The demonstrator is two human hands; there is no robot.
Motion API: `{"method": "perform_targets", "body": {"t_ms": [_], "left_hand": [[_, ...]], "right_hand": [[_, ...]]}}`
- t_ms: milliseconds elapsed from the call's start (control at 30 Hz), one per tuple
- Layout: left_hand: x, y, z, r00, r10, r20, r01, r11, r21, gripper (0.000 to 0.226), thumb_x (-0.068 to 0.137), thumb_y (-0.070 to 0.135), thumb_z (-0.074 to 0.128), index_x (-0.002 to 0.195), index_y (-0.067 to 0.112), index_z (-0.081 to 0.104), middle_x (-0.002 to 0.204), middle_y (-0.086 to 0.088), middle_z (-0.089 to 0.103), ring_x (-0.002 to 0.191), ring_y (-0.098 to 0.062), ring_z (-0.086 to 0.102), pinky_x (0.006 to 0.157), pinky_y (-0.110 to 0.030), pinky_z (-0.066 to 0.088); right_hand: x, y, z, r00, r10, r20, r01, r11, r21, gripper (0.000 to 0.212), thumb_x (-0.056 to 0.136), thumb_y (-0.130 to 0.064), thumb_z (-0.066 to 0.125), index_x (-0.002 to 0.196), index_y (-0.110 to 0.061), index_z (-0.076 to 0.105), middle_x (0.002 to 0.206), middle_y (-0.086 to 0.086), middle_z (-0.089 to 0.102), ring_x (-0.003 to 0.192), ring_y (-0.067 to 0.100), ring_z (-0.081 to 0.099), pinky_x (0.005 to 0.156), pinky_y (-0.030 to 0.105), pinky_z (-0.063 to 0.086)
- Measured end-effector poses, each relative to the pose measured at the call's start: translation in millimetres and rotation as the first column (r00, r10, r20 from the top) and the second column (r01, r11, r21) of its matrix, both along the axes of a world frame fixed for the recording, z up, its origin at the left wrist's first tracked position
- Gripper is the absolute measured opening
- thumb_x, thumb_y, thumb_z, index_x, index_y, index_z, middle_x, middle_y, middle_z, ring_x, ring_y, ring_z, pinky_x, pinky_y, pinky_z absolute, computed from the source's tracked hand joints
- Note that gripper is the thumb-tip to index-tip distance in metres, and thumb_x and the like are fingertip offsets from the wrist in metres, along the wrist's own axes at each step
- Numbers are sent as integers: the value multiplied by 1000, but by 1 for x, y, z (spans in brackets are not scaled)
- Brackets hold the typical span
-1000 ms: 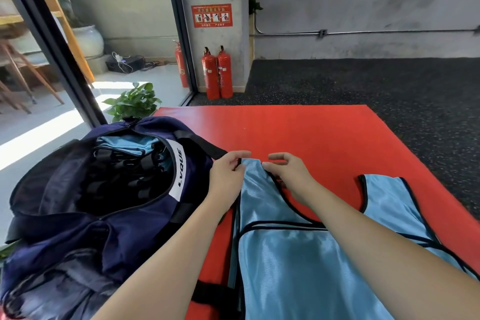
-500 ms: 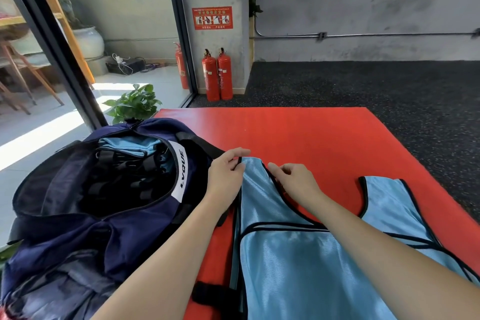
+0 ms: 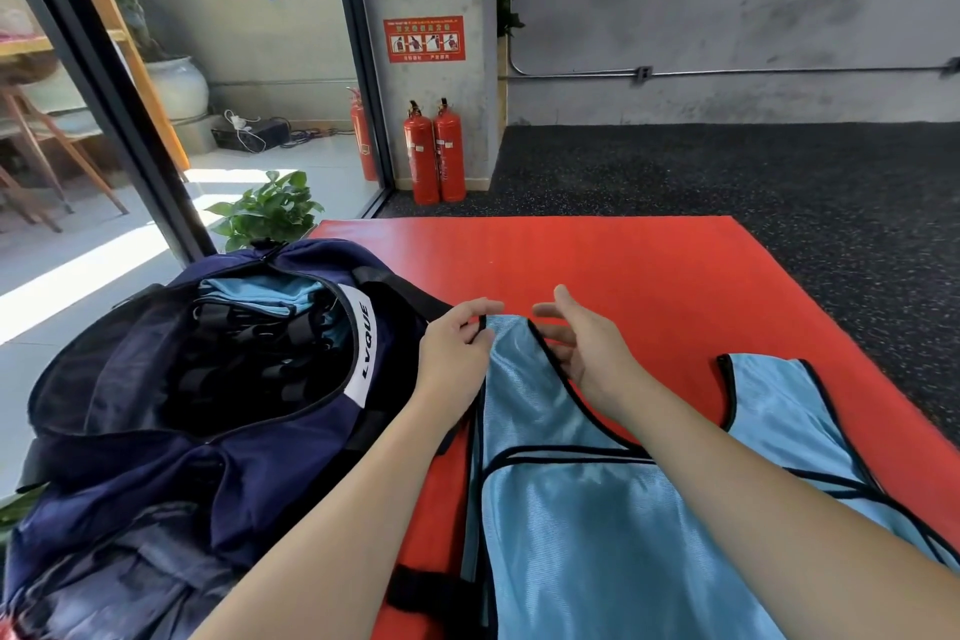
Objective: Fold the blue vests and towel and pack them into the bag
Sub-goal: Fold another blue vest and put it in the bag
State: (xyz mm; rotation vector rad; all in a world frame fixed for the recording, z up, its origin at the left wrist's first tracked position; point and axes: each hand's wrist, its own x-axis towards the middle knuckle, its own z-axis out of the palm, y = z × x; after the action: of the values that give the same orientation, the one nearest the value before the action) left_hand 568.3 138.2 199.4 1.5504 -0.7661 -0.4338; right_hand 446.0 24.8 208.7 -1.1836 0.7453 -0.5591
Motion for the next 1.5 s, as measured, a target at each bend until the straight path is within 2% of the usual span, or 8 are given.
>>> {"method": "perform_targets", "body": {"t_ms": [100,300,467,633,933,1200,1367,1500], "left_hand": [[2,0,-2,1000,19,14,-19,1000,0,37,93,0,60,105,33,74,115,23,69,118,4,57,84,-4,44],[5,-4,-7,994,78,80,-81,996,36,26,95,8,63,105,30,74,108,17,72,109,2,63,98,-19,49],[7,-5,-31,852,-100,514,-108,927,360,26,97,12,59,120,19,68,139,2,54,129,-18,50,101,-24,42],[-10,4,-33,708,-285,646,-122,851,510,31,98,12,53,125,20,65,144,2,47,133,-21,40,110,-40,36],[-53,37,-26,726,-504,469,148,779,609,37,91,50,66,121,28,67,109,14,63,103,-3,58,95,-28,50],[-57,57,-27,732,-481,482,66,755,652,38,88,38,72,125,30,65,117,14,62,105,-8,58,97,-27,46],[-57,64,-29,805,-368,465,2,786,618,27,92,21,69,118,28,68,100,8,62,79,-6,56,63,-8,41],[-65,69,-25,864,-267,426,-19,829,558,21,90,17,71,104,32,67,89,4,63,70,-14,59,53,-17,47]], "right_hand": [[-3,-3,3,987,-78,143,57,988,144,42,97,-50,59,96,-10,72,88,8,74,73,20,65,72,34,51],[-8,-7,-10,982,-148,120,149,989,4,35,94,-42,67,96,-8,77,99,8,77,90,23,69,82,38,52],[-19,-5,-23,921,-62,-384,-180,807,-563,45,95,-55,58,124,-22,67,121,-12,66,115,10,60,95,28,43],[-62,-4,-33,857,-75,-511,-354,635,-687,45,96,-47,61,133,-23,58,127,-10,60,118,7,56,100,24,42],[-178,-25,-28,782,-207,-588,-387,579,-718,15,94,-36,69,106,-28,70,98,-19,65,86,-2,57,75,16,41],[-282,-51,-22,699,-179,-692,-451,641,-621,24,82,-44,80,102,-36,68,100,-20,67,94,-5,59,80,17,44],[-312,-54,-22,704,-170,-690,-439,659,-610,27,81,-23,83,98,-37,67,94,-16,66,83,-2,58,73,13,40],[-318,-54,-24,721,-186,-667,-401,674,-621,29,88,-17,76,105,-37,64,96,-12,63,85,3,58,74,19,41]]}}
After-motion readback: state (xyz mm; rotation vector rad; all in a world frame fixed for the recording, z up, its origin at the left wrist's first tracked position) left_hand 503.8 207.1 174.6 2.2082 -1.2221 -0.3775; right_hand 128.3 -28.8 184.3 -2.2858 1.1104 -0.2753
